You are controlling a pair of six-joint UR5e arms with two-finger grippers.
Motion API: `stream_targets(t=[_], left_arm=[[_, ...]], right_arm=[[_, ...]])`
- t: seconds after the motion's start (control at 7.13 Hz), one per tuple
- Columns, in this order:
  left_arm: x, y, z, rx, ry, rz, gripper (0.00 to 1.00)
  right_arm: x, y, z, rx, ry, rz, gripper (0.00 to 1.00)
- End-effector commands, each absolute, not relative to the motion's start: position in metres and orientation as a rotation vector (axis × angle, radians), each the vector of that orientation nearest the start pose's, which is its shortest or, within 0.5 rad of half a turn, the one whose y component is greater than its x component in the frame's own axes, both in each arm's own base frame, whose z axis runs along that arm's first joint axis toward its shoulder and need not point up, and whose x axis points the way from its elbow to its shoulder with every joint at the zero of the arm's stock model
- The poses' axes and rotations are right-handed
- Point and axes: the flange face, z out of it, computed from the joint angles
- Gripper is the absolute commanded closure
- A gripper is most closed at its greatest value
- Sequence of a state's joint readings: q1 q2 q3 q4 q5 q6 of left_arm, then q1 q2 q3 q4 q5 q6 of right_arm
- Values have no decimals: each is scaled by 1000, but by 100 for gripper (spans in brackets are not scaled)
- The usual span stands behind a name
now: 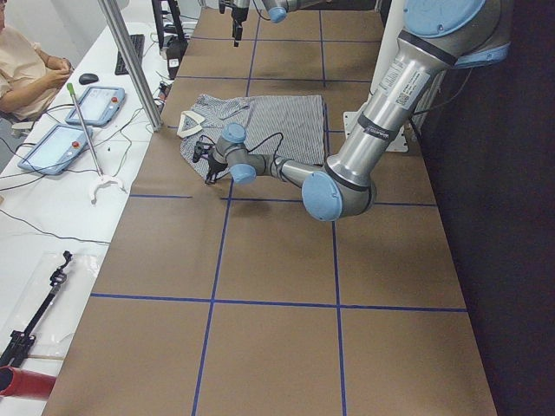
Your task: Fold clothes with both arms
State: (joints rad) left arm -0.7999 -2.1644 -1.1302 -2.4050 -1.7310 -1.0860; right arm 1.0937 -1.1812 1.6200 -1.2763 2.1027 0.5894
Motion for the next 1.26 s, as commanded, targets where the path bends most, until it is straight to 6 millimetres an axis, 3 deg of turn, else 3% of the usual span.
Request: stream_targets(t=[0.0, 0.42, 0.7, 0.84, 1.12], left_arm=[[446, -627, 414, 492, 899, -203, 100], [449, -623, 339, 473, 898, -209, 100], [479, -630, 272, 416, 853, -217, 100], [504, -627, 250, 363, 858, -277, 100], [544, -629, 230, 345, 850, -294, 100]], right_arm=[[-224, -614, 386, 358, -799, -90, 0], [-224, -613, 385, 358, -802, -84, 0], [-225, -613, 384, 358, -803, -84, 0], [-224, -613, 383, 360, -802, -84, 0], [-224, -613, 382, 361, -803, -83, 0]])
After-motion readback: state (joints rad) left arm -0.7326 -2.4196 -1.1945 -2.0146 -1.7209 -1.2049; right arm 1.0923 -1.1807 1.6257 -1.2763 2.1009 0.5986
